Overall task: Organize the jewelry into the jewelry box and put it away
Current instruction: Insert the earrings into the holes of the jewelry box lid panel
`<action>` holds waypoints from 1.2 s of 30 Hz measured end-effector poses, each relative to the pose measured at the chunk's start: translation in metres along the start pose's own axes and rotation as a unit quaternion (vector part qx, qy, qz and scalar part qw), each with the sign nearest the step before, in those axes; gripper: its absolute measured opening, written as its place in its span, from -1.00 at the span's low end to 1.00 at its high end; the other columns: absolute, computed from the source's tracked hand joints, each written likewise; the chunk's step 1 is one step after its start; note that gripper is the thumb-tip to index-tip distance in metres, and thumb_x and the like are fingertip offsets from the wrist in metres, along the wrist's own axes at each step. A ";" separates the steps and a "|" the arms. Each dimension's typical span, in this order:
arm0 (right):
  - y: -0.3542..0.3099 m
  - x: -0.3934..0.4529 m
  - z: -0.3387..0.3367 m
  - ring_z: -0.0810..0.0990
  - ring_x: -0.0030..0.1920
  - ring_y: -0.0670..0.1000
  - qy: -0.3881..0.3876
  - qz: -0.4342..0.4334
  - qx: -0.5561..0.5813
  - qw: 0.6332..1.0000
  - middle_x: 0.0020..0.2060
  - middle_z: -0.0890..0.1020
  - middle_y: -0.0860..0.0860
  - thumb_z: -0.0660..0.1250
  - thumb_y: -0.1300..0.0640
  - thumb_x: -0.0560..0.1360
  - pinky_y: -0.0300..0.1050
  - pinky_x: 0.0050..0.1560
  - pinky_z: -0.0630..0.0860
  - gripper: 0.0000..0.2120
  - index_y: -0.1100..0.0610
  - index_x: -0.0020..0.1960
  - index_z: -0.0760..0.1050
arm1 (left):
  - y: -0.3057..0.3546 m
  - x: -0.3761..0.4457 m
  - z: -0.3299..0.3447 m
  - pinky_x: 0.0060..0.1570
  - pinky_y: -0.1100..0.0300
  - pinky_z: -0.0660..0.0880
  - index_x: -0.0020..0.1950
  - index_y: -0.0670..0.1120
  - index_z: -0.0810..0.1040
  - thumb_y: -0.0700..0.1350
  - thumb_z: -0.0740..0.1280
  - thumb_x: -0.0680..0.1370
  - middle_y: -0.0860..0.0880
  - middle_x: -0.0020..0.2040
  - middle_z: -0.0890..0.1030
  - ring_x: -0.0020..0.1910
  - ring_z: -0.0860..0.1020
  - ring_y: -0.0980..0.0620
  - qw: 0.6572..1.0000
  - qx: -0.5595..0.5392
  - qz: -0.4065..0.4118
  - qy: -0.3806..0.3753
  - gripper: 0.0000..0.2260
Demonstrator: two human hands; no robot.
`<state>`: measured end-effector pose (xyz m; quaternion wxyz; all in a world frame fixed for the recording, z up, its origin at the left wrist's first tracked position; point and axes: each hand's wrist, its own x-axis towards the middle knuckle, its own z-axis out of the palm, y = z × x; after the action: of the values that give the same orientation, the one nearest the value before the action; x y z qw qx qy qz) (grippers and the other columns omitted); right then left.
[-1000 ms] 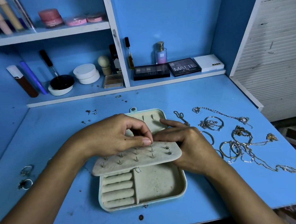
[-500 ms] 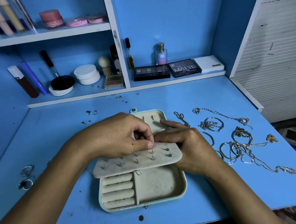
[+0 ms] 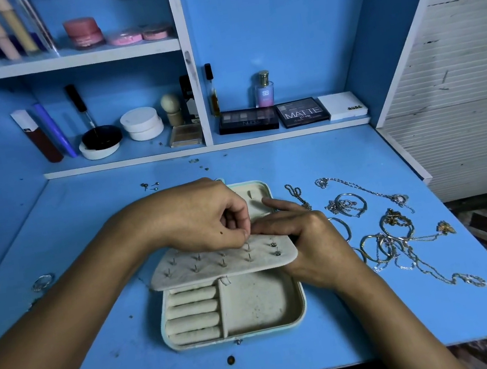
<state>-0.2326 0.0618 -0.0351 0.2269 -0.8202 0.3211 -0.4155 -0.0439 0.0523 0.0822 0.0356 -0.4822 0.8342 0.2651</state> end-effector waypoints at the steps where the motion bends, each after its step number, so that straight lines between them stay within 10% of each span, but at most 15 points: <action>1: 0.000 0.000 0.000 0.67 0.02 -0.20 0.001 -0.001 -0.001 1.000 -0.03 0.73 -0.15 0.46 0.06 0.43 0.00 0.43 0.38 -0.78 0.11 0.03 0.72 | 0.001 0.001 0.000 -0.04 0.19 0.56 -0.16 0.14 0.63 -0.02 0.41 0.49 0.20 -0.21 0.65 -0.15 0.59 0.23 1.000 0.000 -0.003 -0.004 -0.95; 36: 0.001 -0.001 -0.001 0.69 -0.01 -0.16 0.007 -0.011 -0.026 1.000 -0.05 0.73 -0.13 0.51 0.12 0.41 -0.01 0.37 0.44 -0.81 0.11 0.01 0.72 | 0.004 0.010 -0.006 -0.18 0.38 0.48 -0.15 0.08 0.67 -0.10 0.45 0.46 0.22 -0.25 0.65 -0.23 0.58 0.28 0.998 -0.018 -0.010 -0.060 -0.94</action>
<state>-0.2340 0.0619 -0.0360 0.1990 -0.8265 0.3241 -0.4150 -0.0509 0.0428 0.0858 0.0791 -0.4741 0.8209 0.3084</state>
